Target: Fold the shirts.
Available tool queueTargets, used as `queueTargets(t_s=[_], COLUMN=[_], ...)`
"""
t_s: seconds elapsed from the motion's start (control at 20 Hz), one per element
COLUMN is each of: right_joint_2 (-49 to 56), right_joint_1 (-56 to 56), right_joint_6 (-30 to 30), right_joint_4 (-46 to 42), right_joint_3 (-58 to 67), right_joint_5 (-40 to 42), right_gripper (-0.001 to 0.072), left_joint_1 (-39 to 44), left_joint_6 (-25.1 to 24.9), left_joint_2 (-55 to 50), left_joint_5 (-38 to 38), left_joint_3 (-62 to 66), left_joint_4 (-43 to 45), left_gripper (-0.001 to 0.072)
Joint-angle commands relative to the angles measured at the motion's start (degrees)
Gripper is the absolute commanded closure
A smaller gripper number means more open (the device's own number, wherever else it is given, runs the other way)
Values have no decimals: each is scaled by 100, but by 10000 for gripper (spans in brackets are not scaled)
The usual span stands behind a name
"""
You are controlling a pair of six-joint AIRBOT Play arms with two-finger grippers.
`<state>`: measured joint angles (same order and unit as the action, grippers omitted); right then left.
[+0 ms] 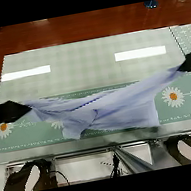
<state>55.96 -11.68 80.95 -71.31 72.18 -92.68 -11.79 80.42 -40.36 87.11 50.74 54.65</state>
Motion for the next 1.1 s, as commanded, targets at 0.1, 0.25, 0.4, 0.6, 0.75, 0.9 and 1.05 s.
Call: queueTargets(t_s=[0.1,0.25,0.4,0.6,0.75,0.9,1.05], right_joint_2=[1410,1967,2354,2492,2492,2492,2492], right_joint_1=[0,0,2,2,0,0,0], right_joint_6=[-219,-216,-236,-382,-479,-520,-549], right_joint_4=[850,1040,1252,1471,1486,1484,1482], right_joint_3=[-262,-262,-262,-262,-262,-262,-262], right_joint_5=[1941,2343,2385,2479,2481,2345,2234], right_gripper=[676,676,676,676,676,676,676], left_joint_1=[2,4,4,2,-101,-664,-1504], left_joint_6=[-909,-942,-1298,-1399,-1484,-1692,-1082], left_joint_2=[-1088,-1725,-2378,-3036,-3058,-3058,-3053], left_joint_5=[-2527,-3445,-3724,-3685,-3460,-2216,-1027], left_joint_3=[-1397,-1394,-1394,-1394,-1215,-522,173], left_joint_4=[-1172,-1572,-1591,-1593,-1567,-1325,0], left_gripper=[678,679,679,673,482,375,345])
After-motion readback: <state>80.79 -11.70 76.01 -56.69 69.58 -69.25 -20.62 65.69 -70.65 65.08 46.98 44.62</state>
